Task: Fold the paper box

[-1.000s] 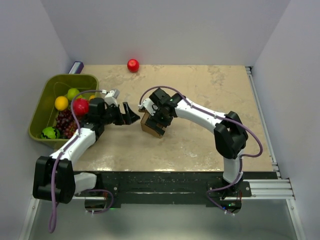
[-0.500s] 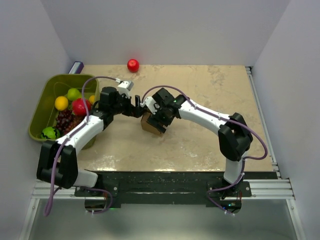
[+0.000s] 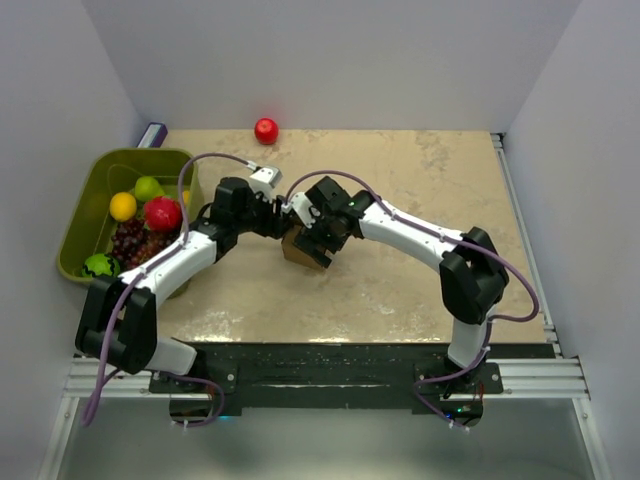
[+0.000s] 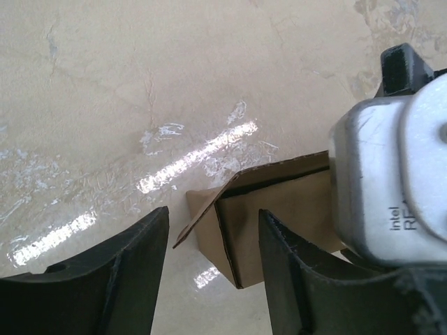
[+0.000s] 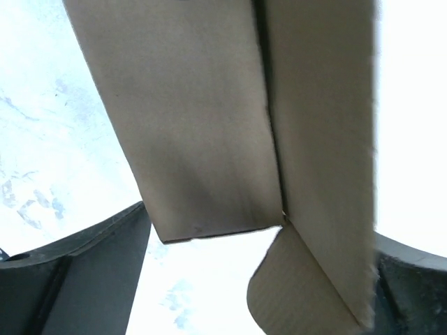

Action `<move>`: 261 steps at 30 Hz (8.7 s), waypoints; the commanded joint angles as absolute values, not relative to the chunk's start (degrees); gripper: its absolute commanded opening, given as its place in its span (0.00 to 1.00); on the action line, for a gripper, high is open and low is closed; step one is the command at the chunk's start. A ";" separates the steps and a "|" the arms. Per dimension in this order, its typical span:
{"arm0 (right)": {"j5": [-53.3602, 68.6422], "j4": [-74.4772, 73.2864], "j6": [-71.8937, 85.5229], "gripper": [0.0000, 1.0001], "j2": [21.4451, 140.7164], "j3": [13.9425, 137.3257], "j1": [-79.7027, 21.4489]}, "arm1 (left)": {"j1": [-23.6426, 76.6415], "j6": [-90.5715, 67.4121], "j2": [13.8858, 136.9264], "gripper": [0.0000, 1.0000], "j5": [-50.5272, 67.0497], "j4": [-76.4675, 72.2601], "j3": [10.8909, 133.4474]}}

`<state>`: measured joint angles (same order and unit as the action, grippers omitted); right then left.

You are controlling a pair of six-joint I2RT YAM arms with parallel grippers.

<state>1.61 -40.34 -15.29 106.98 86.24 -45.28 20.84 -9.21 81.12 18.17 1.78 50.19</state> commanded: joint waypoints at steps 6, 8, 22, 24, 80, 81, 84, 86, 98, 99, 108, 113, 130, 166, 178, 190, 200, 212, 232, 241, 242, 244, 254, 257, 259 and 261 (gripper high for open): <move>-2.54 -36.91 -7.65 0.98 98.44 83.41 -45.62 | 23.11 -8.88 83.05 0.53 13.36 1.74 51.68; -4.91 -35.86 -5.89 0.99 96.60 82.09 -45.44 | 23.38 -8.96 83.49 0.50 13.01 2.20 51.77; -9.41 -35.69 12.74 0.73 89.83 75.86 -45.53 | 26.89 -9.84 84.11 0.36 8.62 5.27 51.42; -10.37 -35.16 14.14 0.66 89.21 75.59 -45.53 | 27.16 -10.19 84.20 0.36 8.35 5.80 51.50; -13.01 -20.92 35.86 0.00 90.88 70.49 -47.46 | 31.82 -13.36 82.53 0.26 7.65 7.47 50.27; -13.27 -20.83 36.03 0.00 90.79 70.40 -47.63 | 31.90 -13.36 82.44 0.26 7.73 7.47 50.27; -13.97 -19.95 36.65 0.00 90.79 69.79 -48.43 | 32.08 -13.45 82.53 0.26 7.65 7.38 50.36; -15.02 -20.65 36.56 0.00 91.14 69.96 -49.04 | 31.99 -13.36 82.53 0.26 7.65 7.56 50.27; -20.56 -23.99 35.86 0.00 92.02 68.64 -52.38 | 32.08 -13.54 82.00 0.26 7.29 7.38 50.45; -20.91 -24.08 35.95 0.00 92.02 68.56 -52.73 | 32.08 -13.54 81.65 0.27 7.47 7.21 50.36; -24.43 -26.63 36.04 0.00 91.93 70.14 -52.74 | 32.08 -12.13 76.83 0.59 5.28 6.68 50.45; -24.96 -27.60 35.95 0.00 92.02 70.66 -52.82 | 31.99 -11.43 74.36 0.67 2.73 7.73 50.10; -24.87 -27.86 35.60 0.00 92.20 71.28 -52.82 | 32.08 -10.20 71.81 0.45 -1.58 10.55 48.60; -24.87 -27.42 34.98 0.00 93.52 71.19 -53.17 | 33.40 -11.60 71.28 0.41 -0.80 11.16 49.13; -26.10 -28.12 34.89 0.00 93.52 71.46 -53.96 | 33.05 -17.75 66.71 0.54 1.93 15.99 51.50; -26.54 -28.12 34.98 0.00 93.43 71.37 -54.23 | 23.21 -25.21 68.99 0.55 9.13 6.17 51.59; -26.63 -28.21 34.89 0.00 93.60 71.46 -54.23 | 22.15 -29.79 72.60 0.55 10.37 -3.07 47.03; -26.81 -28.12 34.89 0.00 93.51 71.28 -54.23 | 22.15 -31.46 74.97 0.53 10.72 -5.89 40.96; -24.79 -29.18 32.35 0.59 89.74 70.40 -54.32 | 22.15 -32.08 75.06 0.52 11.16 -7.21 37.70; -17.23 -28.30 30.06 0.80 82.45 68.99 -53.88 | 22.24 -31.64 75.06 0.52 11.34 -6.94 37.97; -16.18 -28.47 30.15 0.81 82.27 69.52 -52.75 | 22.15 -31.64 74.88 0.52 11.42 -7.03 37.97; -12.49 -28.65 31.37 0.81 81.83 71.01 -50.72 | 22.24 -31.64 74.71 0.52 11.43 -7.12 37.97; -0.09 -19.52 34.10 0.73 84.19 70.49 -39.30 | 22.15 -31.29 74.44 0.52 11.51 -7.21 37.71; -0.09 -18.29 34.36 0.71 84.99 69.44 -38.41 | 22.15 -31.11 74.36 0.52 11.34 -7.03 37.71; -0.09 -17.93 34.54 0.69 85.34 68.74 -38.41 | 22.24 -31.11 74.27 0.52 11.34 -7.12 37.53; -0.09 -17.49 34.54 0.67 86.13 68.38 -38.15 | 22.24 -31.11 74.27 0.52 11.25 -7.12 37.35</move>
<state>-2.00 -20.93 33.65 85.49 69.06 -38.44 22.35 -32.01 74.63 11.14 -7.03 38.50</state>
